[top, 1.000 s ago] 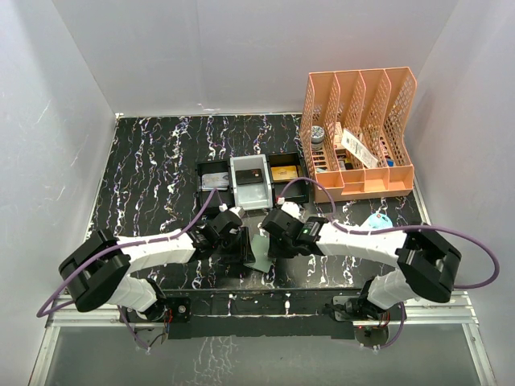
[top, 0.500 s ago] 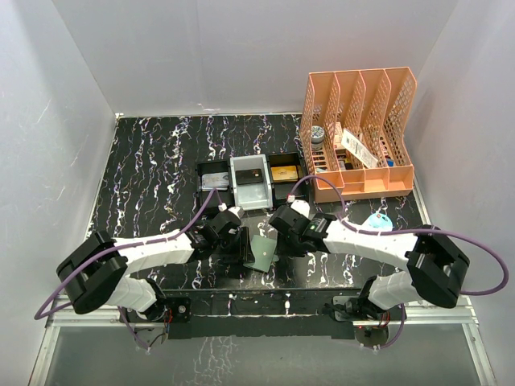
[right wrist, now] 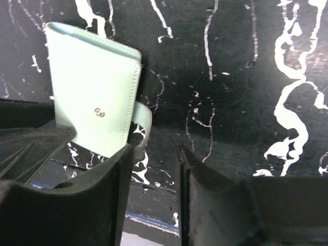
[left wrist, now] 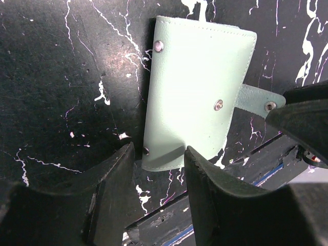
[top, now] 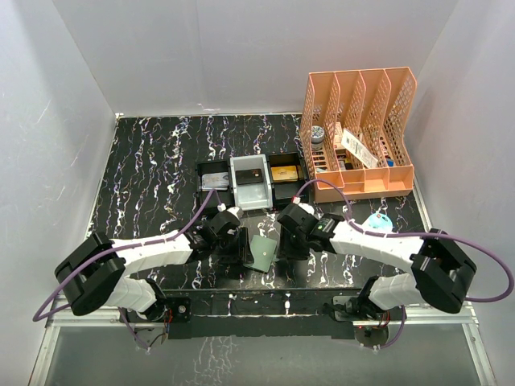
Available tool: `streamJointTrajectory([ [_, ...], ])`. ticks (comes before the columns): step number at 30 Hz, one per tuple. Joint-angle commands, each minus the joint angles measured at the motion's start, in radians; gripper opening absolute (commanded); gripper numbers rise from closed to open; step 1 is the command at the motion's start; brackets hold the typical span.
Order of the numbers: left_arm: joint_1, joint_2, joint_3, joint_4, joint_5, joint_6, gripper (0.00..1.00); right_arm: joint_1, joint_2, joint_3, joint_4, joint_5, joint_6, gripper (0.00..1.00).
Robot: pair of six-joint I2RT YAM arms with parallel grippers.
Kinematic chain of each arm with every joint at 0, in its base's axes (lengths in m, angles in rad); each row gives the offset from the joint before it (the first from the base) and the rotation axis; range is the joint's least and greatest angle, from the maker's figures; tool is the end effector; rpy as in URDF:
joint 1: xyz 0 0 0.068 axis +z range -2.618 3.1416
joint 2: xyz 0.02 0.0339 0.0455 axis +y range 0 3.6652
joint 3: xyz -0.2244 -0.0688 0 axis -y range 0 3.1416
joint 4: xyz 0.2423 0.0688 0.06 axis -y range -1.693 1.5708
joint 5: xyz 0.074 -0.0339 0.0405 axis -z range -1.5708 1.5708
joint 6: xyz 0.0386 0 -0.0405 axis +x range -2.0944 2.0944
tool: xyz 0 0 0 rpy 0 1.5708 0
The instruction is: Take the credit cards out of the card holder
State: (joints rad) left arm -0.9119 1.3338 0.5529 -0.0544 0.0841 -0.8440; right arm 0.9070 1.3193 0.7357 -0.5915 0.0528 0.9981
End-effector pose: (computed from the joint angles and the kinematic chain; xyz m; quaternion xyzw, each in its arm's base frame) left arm 0.1548 -0.2053 0.1203 0.0468 0.9313 -0.3014 0.1992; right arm 0.1512 0.1900 0.1435 0.0498 0.9789 0.1451 0.1350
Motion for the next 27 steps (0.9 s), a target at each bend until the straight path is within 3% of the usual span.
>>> streamJointTrajectory([
  [1, -0.002, -0.019, -0.021, -0.047, -0.023, 0.020, 0.43, -0.002, -0.041, -0.002, 0.079, -0.058, 0.016, 0.38],
  [8, -0.002, -0.028, -0.025, -0.034, -0.026, 0.017, 0.43, -0.002, -0.114, 0.009, 0.134, -0.068, 0.040, 0.51],
  [13, -0.002, -0.029, -0.028, -0.023, -0.021, 0.014, 0.43, -0.002, -0.057, 0.055, 0.120, -0.066, 0.019, 0.56],
  [21, -0.002, -0.029, -0.031, -0.021, -0.018, 0.014, 0.43, -0.001, 0.149, 0.184, 0.017, -0.060, -0.067, 0.56],
  [27, -0.003, -0.029, -0.027, -0.028, -0.023, 0.015, 0.43, 0.000, 0.167, 0.171, -0.050, -0.017, -0.084, 0.51],
])
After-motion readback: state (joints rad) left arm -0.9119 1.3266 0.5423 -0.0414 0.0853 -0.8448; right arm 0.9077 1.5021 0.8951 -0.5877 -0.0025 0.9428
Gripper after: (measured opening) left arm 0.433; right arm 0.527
